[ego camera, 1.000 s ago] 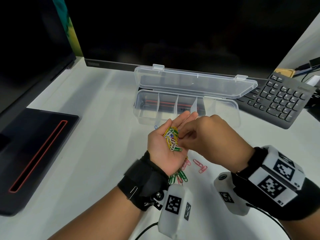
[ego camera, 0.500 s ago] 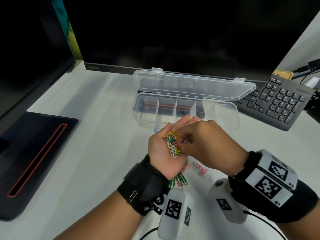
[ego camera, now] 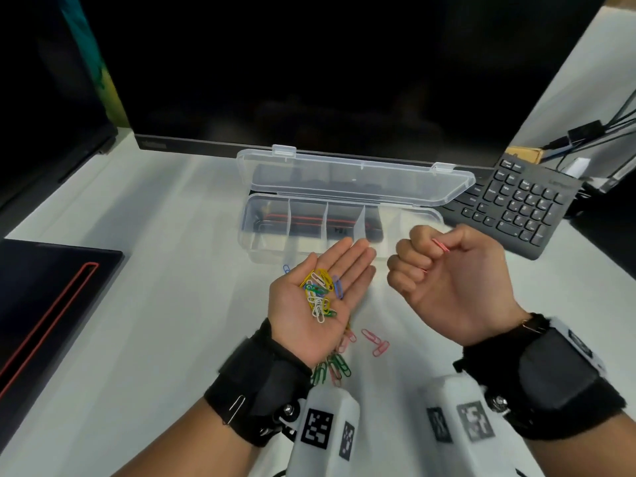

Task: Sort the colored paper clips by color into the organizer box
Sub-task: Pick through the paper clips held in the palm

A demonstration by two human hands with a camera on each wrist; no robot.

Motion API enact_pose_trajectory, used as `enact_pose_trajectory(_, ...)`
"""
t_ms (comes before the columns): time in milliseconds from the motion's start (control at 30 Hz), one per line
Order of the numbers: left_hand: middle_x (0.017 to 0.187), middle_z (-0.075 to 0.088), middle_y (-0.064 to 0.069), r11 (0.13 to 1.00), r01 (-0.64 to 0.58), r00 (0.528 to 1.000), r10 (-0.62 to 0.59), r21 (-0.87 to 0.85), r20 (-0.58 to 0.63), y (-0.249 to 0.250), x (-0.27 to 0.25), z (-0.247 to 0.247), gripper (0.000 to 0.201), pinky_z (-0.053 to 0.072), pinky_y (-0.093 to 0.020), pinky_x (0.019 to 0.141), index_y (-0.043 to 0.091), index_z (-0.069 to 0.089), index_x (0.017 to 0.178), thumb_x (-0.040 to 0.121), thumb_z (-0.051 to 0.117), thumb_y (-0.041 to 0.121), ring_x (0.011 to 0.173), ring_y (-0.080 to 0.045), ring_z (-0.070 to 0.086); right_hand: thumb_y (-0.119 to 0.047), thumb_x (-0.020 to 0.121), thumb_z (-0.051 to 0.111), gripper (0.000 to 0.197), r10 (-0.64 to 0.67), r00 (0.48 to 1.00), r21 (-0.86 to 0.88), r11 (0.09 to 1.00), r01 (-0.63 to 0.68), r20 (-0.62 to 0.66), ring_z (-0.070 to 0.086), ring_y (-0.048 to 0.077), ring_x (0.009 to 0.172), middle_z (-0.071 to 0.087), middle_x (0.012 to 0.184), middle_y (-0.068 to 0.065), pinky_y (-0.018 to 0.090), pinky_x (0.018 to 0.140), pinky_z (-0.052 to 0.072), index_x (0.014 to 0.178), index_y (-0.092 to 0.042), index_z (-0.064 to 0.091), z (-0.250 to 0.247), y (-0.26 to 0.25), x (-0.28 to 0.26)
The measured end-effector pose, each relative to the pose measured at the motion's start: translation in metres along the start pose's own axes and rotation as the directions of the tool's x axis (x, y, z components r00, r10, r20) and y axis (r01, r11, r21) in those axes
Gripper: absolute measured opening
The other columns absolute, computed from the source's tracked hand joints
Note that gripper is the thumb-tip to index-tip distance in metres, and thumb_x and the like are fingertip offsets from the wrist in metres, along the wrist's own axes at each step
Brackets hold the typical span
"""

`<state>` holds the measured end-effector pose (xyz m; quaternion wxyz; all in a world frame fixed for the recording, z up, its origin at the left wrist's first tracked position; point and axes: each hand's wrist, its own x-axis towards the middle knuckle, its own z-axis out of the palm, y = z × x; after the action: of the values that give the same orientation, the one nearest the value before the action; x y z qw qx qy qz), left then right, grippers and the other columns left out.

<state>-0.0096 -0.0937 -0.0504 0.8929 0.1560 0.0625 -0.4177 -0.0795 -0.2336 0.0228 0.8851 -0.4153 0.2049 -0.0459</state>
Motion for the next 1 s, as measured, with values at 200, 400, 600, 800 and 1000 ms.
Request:
enact_pose_trajectory(200, 0.125, 0.062, -0.022, 0.999, 0.02, 0.999, -0.021, 0.035, 0.027, -0.004, 0.0, 0.001, 0.045, 0.049, -0.048, 0.093, -0.005, 0.058, 0.123, 0.098, 0.034, 0.023, 0.112, -0.033, 0.063, -0.015, 0.065, 0.037, 0.012, -0.031, 0.984, 0.226, 0.972, 0.07, -0.175, 0.018, 0.014, 0.052, 0.023, 0.06, -0.001, 0.022, 0.042, 0.023, 0.053, -0.014, 0.036, -0.038, -0.004, 0.0)
enact_pose_trajectory(400, 0.124, 0.063, -0.022, 0.998, 0.023, 0.999, -0.025, 0.05, 0.029, -0.005, -0.002, 0.003, 0.045, 0.049, -0.049, 0.093, -0.005, 0.063, 0.115, 0.098, 0.033, 0.024, 0.112, -0.033, 0.063, -0.014, 0.066, 0.037, 0.012, -0.048, 0.949, 0.088, 0.993, 0.079, -0.31, 0.025, 0.013, 0.043, 0.033, 0.053, 0.0, 0.018, 0.036, 0.024, 0.06, -0.01, 0.047, -0.038, -0.021, 0.015)
enact_pose_trajectory(600, 0.124, 0.063, -0.022, 0.998, 0.032, 0.999, -0.033, 0.06, 0.009, -0.005, -0.004, 0.006, 0.045, 0.049, -0.049, 0.092, -0.006, 0.063, 0.113, 0.099, 0.032, 0.023, 0.111, -0.034, 0.064, -0.01, 0.08, 0.035, 0.021, -0.291, 0.896, -0.256, 0.943, 0.211, -0.336, 0.015, 0.013, 0.046, 0.021, 0.054, -0.001, 0.024, 0.043, 0.017, 0.061, -0.012, 0.044, -0.023, -0.034, 0.043)
enact_pose_trajectory(800, 0.122, 0.064, -0.023, 0.998, 0.034, 0.999, -0.034, 0.049, -0.005, -0.004, -0.005, 0.007, 0.046, 0.05, -0.049, 0.09, -0.006, 0.066, 0.111, 0.1, 0.032, 0.023, 0.109, -0.034, 0.065, -0.007, 0.089, 0.039, 0.027, -0.379, 0.851, -0.425, 0.88, 0.211, -0.363, 0.047, 0.015, 0.055, 0.049, 0.059, 0.003, 0.028, 0.062, 0.049, 0.071, -0.007, 0.059, -0.02, -0.03, 0.066)
enact_pose_trajectory(1000, 0.122, 0.064, -0.023, 0.999, 0.025, 1.0, -0.025, 0.028, 0.001, -0.003, -0.004, 0.007, 0.045, 0.05, -0.051, 0.09, -0.007, 0.067, 0.108, 0.099, 0.033, 0.022, 0.107, -0.034, 0.066, -0.012, 0.089, 0.041, 0.026, -0.402, 0.835, -0.445, 0.869, 0.217, -0.376, 0.062, 0.022, 0.079, 0.062, 0.068, 0.006, 0.034, 0.09, 0.051, 0.078, -0.009, 0.064, -0.025, -0.028, 0.067)
